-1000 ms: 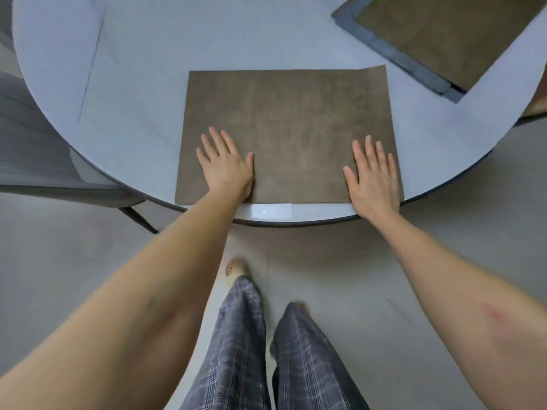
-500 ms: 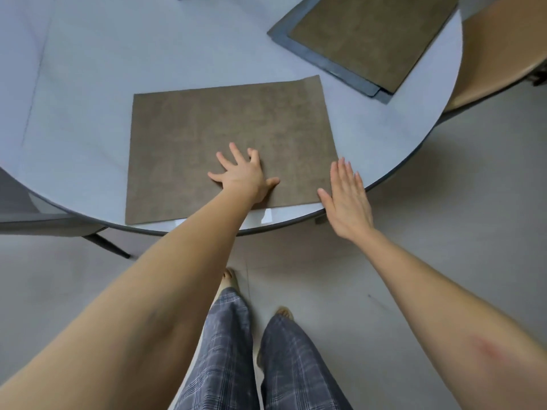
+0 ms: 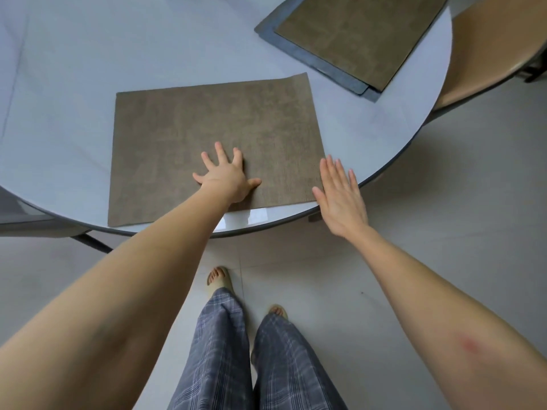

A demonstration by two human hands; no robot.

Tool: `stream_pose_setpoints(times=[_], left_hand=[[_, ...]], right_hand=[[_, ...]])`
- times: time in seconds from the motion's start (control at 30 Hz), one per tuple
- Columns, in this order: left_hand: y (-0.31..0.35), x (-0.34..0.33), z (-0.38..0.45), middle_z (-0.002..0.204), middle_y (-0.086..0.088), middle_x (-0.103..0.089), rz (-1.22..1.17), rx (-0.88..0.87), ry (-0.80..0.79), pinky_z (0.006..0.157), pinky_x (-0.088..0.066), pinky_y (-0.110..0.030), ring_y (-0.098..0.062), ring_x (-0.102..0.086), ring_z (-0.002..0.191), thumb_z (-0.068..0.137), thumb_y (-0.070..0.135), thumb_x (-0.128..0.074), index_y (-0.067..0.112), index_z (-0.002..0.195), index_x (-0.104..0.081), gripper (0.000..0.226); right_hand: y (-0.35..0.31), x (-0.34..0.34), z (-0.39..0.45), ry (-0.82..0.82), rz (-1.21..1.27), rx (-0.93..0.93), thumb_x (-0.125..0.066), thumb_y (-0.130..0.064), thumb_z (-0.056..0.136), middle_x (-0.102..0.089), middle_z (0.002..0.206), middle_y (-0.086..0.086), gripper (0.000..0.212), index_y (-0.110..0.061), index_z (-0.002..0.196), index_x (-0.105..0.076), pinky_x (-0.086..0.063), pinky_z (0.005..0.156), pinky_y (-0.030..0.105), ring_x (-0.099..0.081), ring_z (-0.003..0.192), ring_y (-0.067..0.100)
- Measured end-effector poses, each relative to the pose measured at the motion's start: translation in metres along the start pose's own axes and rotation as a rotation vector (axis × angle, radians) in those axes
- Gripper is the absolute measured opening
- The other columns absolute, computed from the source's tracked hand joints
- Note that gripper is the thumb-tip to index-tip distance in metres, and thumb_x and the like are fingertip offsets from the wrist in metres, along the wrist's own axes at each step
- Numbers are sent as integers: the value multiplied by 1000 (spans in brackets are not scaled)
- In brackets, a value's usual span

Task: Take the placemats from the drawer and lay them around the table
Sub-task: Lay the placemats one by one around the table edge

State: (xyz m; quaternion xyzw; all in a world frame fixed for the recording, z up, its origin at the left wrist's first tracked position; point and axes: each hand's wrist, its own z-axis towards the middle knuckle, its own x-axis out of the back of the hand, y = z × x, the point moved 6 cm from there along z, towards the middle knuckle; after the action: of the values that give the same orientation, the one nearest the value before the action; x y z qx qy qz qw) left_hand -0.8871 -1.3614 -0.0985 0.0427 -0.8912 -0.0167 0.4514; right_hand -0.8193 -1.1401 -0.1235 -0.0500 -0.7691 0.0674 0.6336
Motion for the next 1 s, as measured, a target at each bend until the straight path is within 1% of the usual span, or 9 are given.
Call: stream_pose_setpoints(times=[0.1,0.23,0.37,0.47,0.57,0.7,0.83,0.93,1.0], left_hand=[[2,-1,-1,160,-6,20,-5,-5,5,112,-14,-67,-41,11,146,91,65,-40,26,154,6,87],[-2,-1,-1,160,-5,19,-21,-10,13,113,-14,-66,-40,11,147,90,66,-41,26,154,6,88],[-2,2,1,161,-7,14,-13,-20,11,111,-19,-66,-42,6,146,89,64,-45,26,153,-1,87],[-2,16,4,155,-14,-14,-2,-48,11,105,-35,-60,-47,-21,140,87,54,-58,20,143,-26,73],[-3,45,18,134,-13,-41,22,-100,132,95,-44,-48,-39,-45,123,88,46,-58,15,129,-45,53],[4,71,62,151,-10,-29,-64,-185,190,109,-30,-59,-35,-22,142,96,34,-47,12,138,-39,47],[28,78,105,159,-3,-14,-104,-143,99,106,-23,-70,-39,-9,145,99,27,-39,11,145,-30,50],[33,90,113,140,-13,-37,-44,-107,133,97,-42,-60,-44,-32,133,96,30,-43,3,130,-46,44],[33,102,114,127,-16,-48,-33,-101,156,93,-47,-51,-42,-44,123,96,29,-44,2,123,-51,39]], right_hand=[[-19,7,9,26,-9,-41,-12,-42,102,14,159,7,63,-9,151,8,12,119,33,15,147,16],[-67,1,26,3,6,152,-16,-43,102,8,160,6,63,-10,152,4,6,121,33,9,148,16],[-25,1,16,-14,-8,158,-17,-40,102,4,161,3,59,-13,152,1,4,121,32,5,148,15],[7,10,19,-34,-8,29,-16,-39,102,6,161,4,60,-12,152,3,7,120,33,7,148,15],[-8,32,58,24,79,25,-18,-38,103,6,161,5,60,-10,152,1,6,120,33,7,148,17],[-59,46,134,-4,17,292,-25,-35,103,1,161,3,57,-15,153,-5,3,121,31,1,149,16],[-63,34,198,-85,-96,391,-22,-42,102,3,161,-1,59,-20,153,-2,1,121,33,3,148,15],[-34,36,221,-56,-29,275,-21,-48,100,5,160,-4,63,-21,153,0,2,121,32,4,148,11],[-16,41,224,-42,-2,169,-20,-48,100,6,160,-4,64,-19,153,2,3,121,30,6,147,9]])
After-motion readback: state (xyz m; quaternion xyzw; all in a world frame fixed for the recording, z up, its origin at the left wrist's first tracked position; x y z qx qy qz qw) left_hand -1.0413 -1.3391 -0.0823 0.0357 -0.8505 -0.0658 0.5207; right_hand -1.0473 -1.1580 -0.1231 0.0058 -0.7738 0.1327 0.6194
